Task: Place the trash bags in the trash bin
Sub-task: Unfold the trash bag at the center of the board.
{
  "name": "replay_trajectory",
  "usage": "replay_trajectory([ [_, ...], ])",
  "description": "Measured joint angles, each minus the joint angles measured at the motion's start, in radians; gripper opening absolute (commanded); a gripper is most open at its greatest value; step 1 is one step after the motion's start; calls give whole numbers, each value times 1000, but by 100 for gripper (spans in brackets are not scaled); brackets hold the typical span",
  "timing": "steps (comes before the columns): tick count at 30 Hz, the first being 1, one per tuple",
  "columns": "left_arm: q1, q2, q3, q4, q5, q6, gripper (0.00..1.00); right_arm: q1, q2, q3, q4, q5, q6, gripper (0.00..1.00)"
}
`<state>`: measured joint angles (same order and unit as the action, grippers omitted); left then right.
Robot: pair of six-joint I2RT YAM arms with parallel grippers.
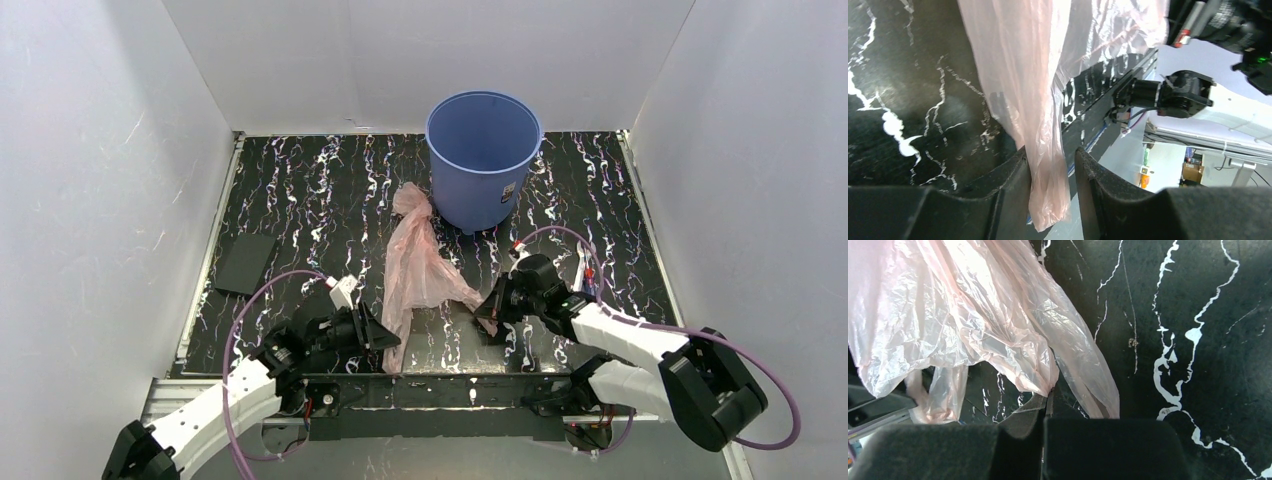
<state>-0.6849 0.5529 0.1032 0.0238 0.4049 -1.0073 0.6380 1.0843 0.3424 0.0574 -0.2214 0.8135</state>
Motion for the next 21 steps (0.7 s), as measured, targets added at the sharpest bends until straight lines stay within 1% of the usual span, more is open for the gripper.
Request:
replay_trajectory([
  [4, -1, -58, 3, 12, 0, -11, 36, -8, 44, 4, 13, -25, 3, 1],
  [6, -3, -57, 3, 22, 0, -16, 37, -8, 54, 4, 23, -37, 6, 1],
  [14, -32, 58, 31, 25, 5, 1, 39, -8, 62, 10, 53, -79, 26, 1],
  [17, -59, 119, 77, 29, 5, 22, 34, -8, 81, 10, 74, -98, 37, 1],
  [19, -80, 153, 101, 35, 3, 32, 29, -8, 91, 10, 84, -105, 45, 1],
  [21, -105, 173, 114, 47, -1, 39, 28, -8, 96, 10, 89, -110, 48, 1],
])
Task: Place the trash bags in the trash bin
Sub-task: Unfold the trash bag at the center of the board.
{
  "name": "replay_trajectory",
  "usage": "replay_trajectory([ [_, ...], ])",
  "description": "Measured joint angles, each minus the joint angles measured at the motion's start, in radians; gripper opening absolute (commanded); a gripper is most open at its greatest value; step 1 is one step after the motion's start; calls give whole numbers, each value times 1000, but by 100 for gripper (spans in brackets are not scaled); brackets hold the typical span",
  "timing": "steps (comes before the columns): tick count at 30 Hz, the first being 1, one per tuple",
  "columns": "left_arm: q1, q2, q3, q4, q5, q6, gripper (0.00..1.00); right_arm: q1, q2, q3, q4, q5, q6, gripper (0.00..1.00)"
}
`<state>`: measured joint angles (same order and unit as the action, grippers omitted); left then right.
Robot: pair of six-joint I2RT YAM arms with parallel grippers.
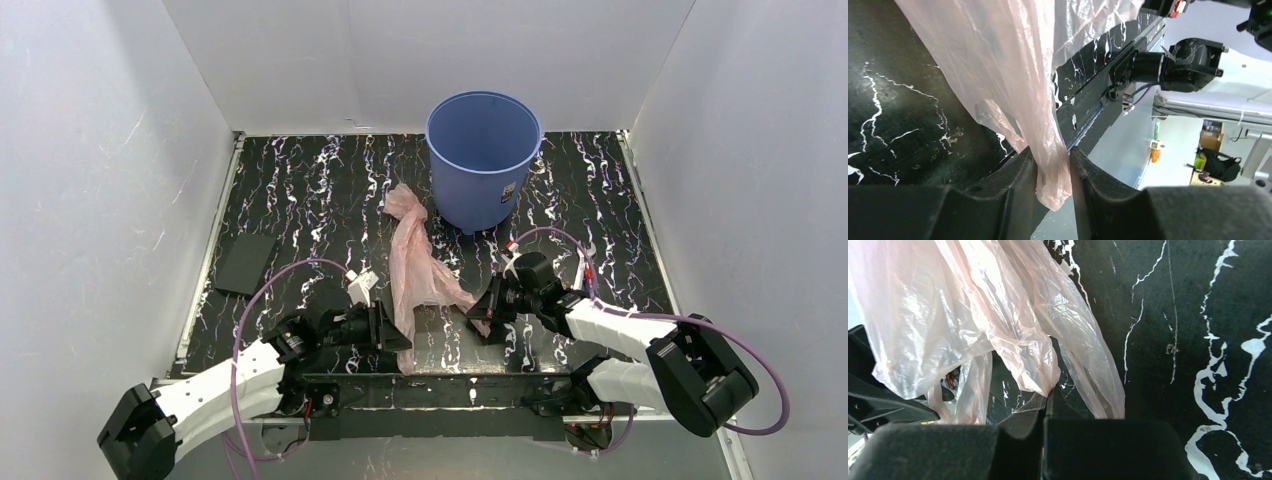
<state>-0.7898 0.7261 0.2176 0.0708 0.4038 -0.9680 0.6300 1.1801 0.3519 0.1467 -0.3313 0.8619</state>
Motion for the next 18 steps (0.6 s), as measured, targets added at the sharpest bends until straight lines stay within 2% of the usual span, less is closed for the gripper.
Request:
replay_trajectory([
  [3, -25, 2, 3, 13, -14, 4, 37, 0, 1, 0, 10, -9, 4, 1],
  [8, -47, 26, 3, 80, -37, -2, 38, 0, 6, 0, 23, -26, 13, 1],
  [12, -89, 121, 4, 139, -61, -4, 37, 0, 6, 0, 37, -42, 23, 1],
  [18, -185, 274, 38, 195, -119, -8, 29, 0, 6, 0, 48, -54, 32, 1],
])
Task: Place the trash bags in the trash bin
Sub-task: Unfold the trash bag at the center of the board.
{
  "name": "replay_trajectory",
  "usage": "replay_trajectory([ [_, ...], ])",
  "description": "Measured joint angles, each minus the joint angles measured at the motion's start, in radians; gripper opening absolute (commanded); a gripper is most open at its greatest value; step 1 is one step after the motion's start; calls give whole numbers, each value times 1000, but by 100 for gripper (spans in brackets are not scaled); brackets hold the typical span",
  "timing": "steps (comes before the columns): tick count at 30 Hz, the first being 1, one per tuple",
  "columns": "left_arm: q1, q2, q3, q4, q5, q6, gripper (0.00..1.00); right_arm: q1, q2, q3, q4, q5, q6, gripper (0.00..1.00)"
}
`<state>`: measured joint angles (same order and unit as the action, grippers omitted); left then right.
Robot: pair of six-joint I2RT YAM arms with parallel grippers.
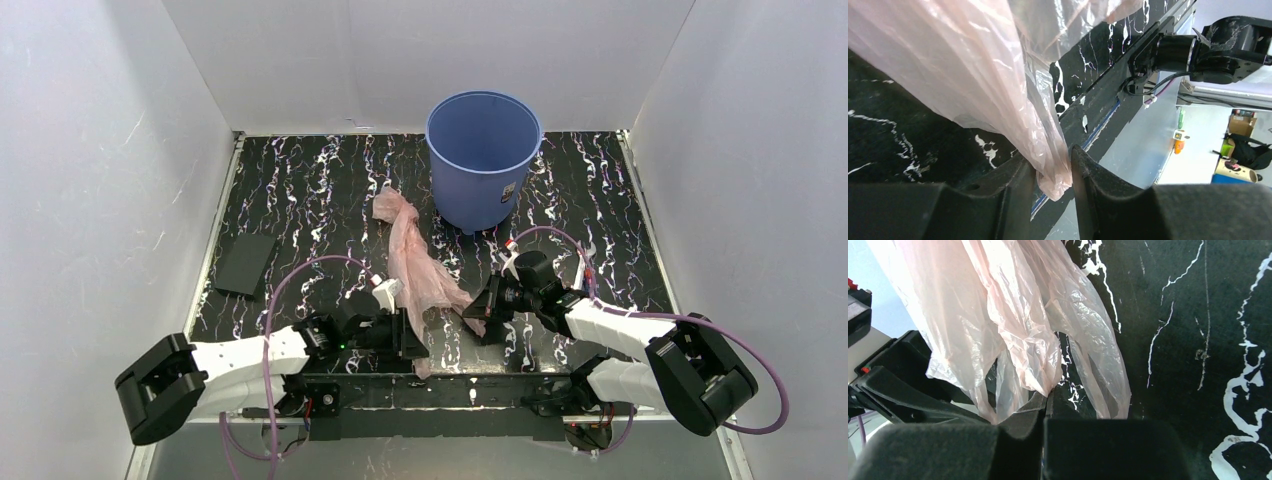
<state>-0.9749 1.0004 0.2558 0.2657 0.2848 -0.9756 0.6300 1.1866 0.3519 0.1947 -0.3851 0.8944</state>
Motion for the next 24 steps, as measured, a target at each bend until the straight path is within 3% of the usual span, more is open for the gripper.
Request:
replay_trajectory([
  [4, -29, 42, 24, 28, -37, -1, 28, 0, 0, 0, 17, -11, 11, 1],
  [6, -36, 43, 27, 37, -56, -1, 18, 0, 0, 0, 23, -17, 17, 6],
  [9, -40, 30, 28, 42, -87, -2, 0, 0, -8, 0, 30, -31, 18, 19],
  [11, -43, 12, 28, 41, -104, -5, 0, 0, -27, 0, 34, -42, 9, 30],
  [16, -44, -55, 50, -60, -145, 9, 0, 0, -87, 0, 31, -78, -91, 42],
  [18, -44, -62, 85, -131, -158, 24, 0, 0, -100, 0, 29, -100, -135, 36],
  [21, -44, -72, 152, -240, -181, 47, 0, 0, -100, 0, 24, -138, -183, 8],
  [24, -44, -113, 196, -340, -217, 64, 0, 4, -101, 12, -1, -169, -196, 1],
])
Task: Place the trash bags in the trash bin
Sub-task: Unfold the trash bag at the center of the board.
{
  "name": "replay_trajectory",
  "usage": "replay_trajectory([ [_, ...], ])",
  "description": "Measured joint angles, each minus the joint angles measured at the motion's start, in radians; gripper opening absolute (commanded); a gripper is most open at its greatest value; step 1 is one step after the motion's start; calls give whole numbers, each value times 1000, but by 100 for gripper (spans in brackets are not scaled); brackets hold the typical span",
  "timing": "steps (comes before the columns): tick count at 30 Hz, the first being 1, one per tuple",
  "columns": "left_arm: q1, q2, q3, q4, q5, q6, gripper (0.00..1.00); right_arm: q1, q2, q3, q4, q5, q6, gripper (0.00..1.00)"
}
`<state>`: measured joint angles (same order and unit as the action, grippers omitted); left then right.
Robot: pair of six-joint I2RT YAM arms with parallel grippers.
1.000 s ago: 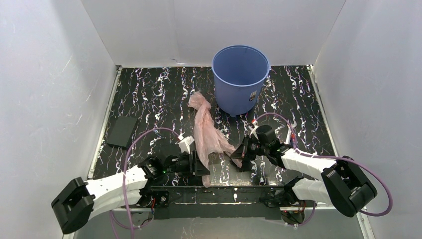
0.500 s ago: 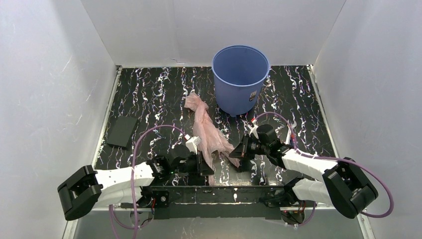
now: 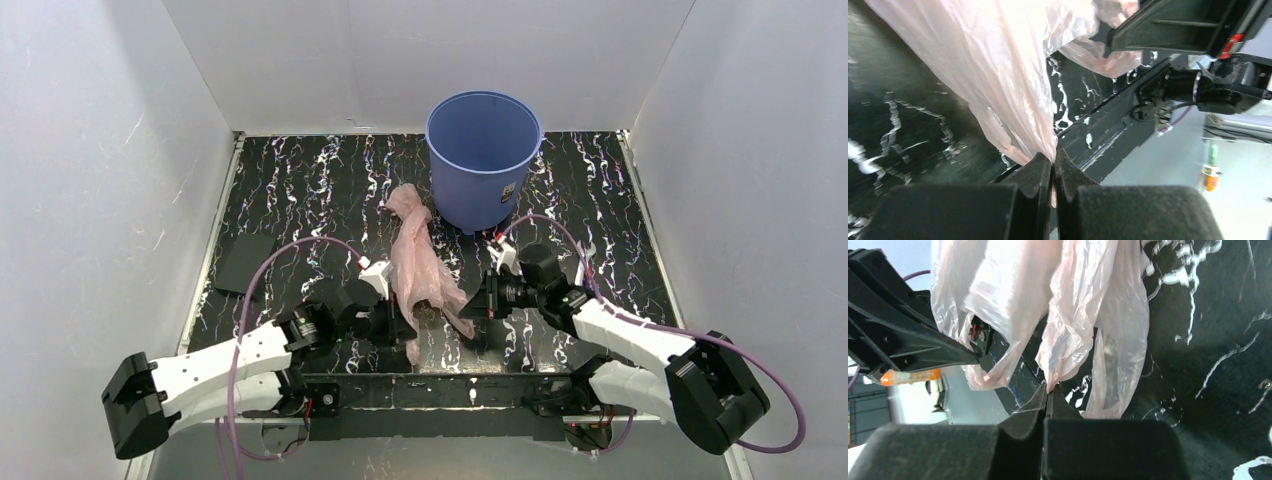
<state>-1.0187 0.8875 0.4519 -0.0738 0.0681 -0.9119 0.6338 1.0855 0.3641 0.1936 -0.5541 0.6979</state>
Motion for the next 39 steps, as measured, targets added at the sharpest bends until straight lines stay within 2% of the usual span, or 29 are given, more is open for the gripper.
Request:
replay_trajectory([
  [2, 0, -28, 48, -99, -37, 20, 0, 14, -1, 64, -85, 15, -22, 1],
  [4, 0, -41, 169, -252, -93, 65, 0, 35, 3, 203, -203, 42, -62, 1],
  [9, 2, 6, 715, -572, -260, 244, 0, 100, 115, 801, -425, 117, -192, 1],
  [12, 2, 26, 1053, -655, -355, 366, 0, 127, 197, 1188, -460, 129, -260, 1],
  [14, 3, 0, 1178, -671, -369, 436, 0, 138, 187, 1300, -432, 126, -292, 1],
  [16, 3, -77, 1189, -665, -367, 471, 0, 147, 93, 1230, -360, 125, -310, 1],
  [17, 3, -145, 1130, -652, -369, 457, 0, 151, 39, 1155, -333, 123, -313, 1],
  [18, 3, -211, 1036, -622, -370, 425, 0, 153, -35, 1018, -282, 125, -304, 1],
  [19, 5, -319, 859, -602, -366, 362, 0, 155, -105, 870, -248, 129, -289, 1],
  [21, 5, -407, 555, -588, -322, 242, 0, 159, -158, 616, -240, 133, -259, 1],
  [22, 2, -395, 404, -571, -287, 179, 0, 159, -138, 496, -256, 143, -239, 1],
  [24, -10, -270, 178, -568, -233, 78, 0, 161, -43, 330, -359, 193, -202, 1],
  [26, -19, -179, 113, -656, -221, 36, 0, 159, 16, 296, -527, 238, -199, 1],
  [27, -20, -178, 141, -715, -237, 34, 0, 160, 22, 330, -582, 249, -211, 1],
  [29, -20, -188, 335, -802, -301, 62, 0, 161, 68, 535, -681, 251, -244, 1],
  [34, -20, -96, 1094, -768, -470, 297, 0, 163, 348, 1346, -674, 232, -329, 1],
  [35, -20, -85, 1205, -751, -479, 346, 0, 163, 374, 1456, -633, 221, -339, 1],
  [37, -20, -97, 1298, -716, -476, 407, 0, 162, 335, 1515, -527, 191, -355, 1],
  [39, -20, -179, 1229, -680, -477, 418, 0, 163, 190, 1358, -412, 164, -354, 1],
])
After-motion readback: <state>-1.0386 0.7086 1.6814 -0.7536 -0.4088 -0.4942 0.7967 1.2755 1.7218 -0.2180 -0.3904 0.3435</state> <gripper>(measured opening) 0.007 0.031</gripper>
